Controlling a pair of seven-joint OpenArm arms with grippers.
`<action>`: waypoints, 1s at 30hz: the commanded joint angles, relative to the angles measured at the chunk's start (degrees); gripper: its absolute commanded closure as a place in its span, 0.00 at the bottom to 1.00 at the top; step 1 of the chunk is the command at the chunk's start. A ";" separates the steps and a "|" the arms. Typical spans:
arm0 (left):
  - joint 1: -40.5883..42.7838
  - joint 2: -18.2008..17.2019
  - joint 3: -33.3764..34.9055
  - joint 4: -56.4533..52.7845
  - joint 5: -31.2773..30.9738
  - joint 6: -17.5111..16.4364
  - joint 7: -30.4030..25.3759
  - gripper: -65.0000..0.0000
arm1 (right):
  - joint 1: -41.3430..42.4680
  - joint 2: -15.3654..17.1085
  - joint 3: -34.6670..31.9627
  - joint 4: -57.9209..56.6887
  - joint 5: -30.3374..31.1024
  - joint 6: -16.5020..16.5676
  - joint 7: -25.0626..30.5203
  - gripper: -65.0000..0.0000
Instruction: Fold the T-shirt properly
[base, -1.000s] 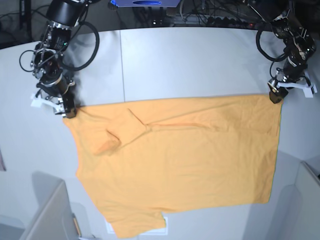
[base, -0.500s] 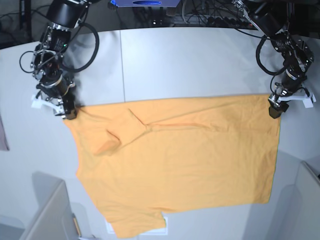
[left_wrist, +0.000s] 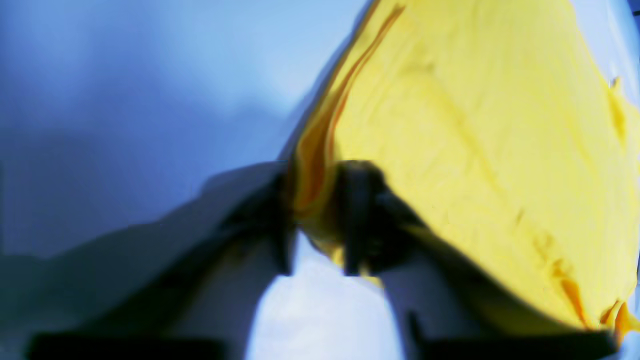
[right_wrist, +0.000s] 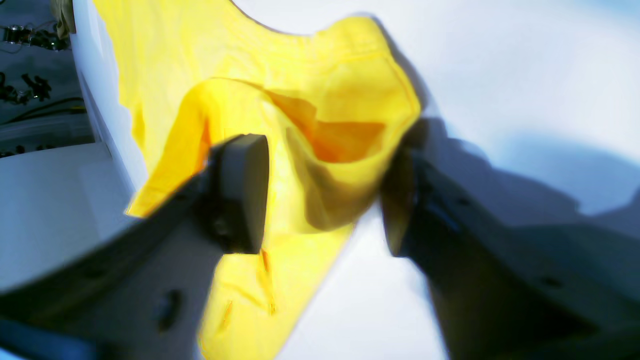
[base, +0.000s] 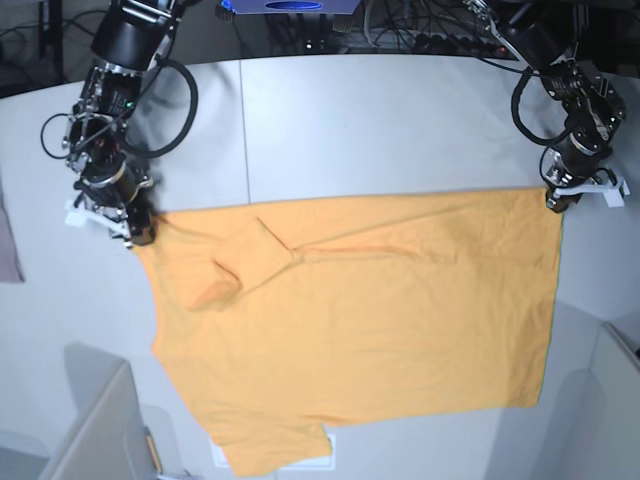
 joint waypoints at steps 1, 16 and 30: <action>0.23 -0.43 0.10 0.47 0.60 0.33 1.29 0.90 | -0.37 0.02 -0.08 -0.57 -1.32 -1.83 -1.67 0.70; 6.21 -3.95 0.10 11.55 0.69 0.33 9.37 1.00 | -10.31 3.89 0.28 3.74 7.29 -2.09 -1.75 1.00; 12.37 -5.62 -0.43 26.41 0.69 0.33 15.88 1.00 | -21.12 6.88 7.66 18.77 15.20 -2.09 -11.78 1.00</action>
